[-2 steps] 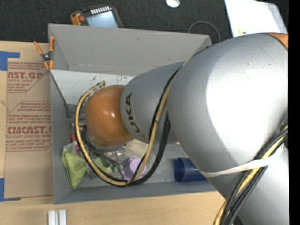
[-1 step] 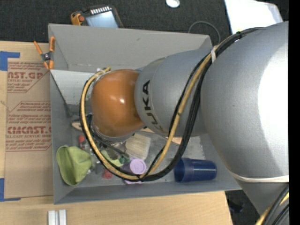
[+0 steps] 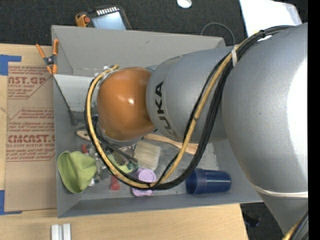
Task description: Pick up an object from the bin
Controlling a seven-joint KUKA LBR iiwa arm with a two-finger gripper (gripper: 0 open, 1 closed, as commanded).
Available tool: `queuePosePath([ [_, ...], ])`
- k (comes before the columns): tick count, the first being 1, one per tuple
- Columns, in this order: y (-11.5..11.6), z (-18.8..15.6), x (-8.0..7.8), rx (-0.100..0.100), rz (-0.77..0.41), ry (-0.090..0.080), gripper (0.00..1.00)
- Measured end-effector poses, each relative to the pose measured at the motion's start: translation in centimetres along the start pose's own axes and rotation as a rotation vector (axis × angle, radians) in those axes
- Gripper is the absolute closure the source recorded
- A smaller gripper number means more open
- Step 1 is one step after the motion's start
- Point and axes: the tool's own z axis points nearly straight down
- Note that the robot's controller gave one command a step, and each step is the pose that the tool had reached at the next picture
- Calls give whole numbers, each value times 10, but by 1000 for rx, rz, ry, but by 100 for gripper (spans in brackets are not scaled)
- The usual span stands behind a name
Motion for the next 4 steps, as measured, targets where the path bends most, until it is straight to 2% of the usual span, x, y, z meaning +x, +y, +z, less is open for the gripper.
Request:
queuePosePath([
  [1,-4,59,9,0,-207,3,100],
  [2,-7,81,-2,-2,-157,-1,100],
  [3,-1,90,1,0,-41,0,100],
  [4,-3,32,1,-1,-318,5,100],
])
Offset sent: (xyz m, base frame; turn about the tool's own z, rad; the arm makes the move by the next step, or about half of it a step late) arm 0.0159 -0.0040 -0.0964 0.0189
